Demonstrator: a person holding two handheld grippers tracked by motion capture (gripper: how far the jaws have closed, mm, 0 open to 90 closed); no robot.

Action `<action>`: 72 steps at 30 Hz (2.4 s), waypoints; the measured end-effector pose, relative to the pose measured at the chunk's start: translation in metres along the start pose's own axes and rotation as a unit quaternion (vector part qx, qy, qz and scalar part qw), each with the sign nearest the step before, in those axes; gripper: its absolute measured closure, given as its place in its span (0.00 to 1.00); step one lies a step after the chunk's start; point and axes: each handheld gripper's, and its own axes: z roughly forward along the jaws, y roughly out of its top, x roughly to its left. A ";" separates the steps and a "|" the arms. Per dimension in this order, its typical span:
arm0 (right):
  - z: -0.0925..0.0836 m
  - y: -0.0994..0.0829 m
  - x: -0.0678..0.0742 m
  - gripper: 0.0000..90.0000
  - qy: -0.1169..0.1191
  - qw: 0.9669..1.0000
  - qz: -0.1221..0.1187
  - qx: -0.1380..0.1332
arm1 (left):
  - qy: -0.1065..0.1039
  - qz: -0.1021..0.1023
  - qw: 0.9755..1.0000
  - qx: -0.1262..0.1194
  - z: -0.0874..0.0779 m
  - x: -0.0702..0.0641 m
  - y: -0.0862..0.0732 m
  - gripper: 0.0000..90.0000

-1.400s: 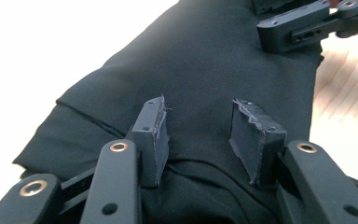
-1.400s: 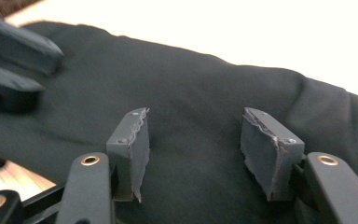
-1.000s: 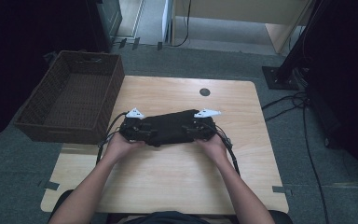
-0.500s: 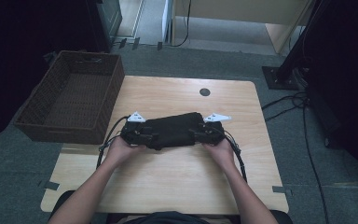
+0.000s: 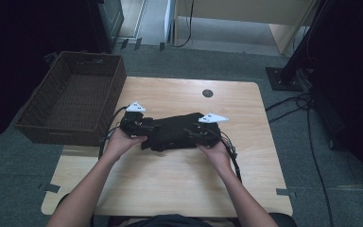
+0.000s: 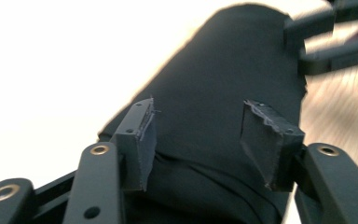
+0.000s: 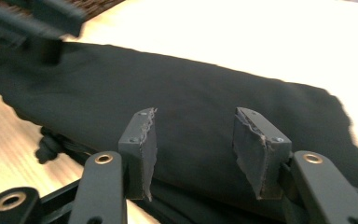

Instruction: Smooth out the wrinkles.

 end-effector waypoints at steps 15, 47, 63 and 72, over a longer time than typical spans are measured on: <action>0.019 -0.024 0.018 0.55 -0.016 1.000 -0.020 0.004 | -0.021 0.012 0.998 0.051 0.045 0.025 0.006 0.70; -0.013 -0.053 0.013 0.56 -0.008 0.999 -0.032 -0.014 | -0.078 -0.001 0.995 0.057 0.040 -0.034 -0.029 0.70; -0.015 -0.055 0.012 0.55 -0.006 0.999 -0.035 -0.015 | -0.073 -0.014 0.996 0.043 0.032 -0.027 -0.023 0.61; -0.015 -0.055 0.012 0.55 -0.006 0.999 -0.034 -0.015 | -0.059 -0.014 0.997 0.039 0.030 -0.012 -0.016 0.61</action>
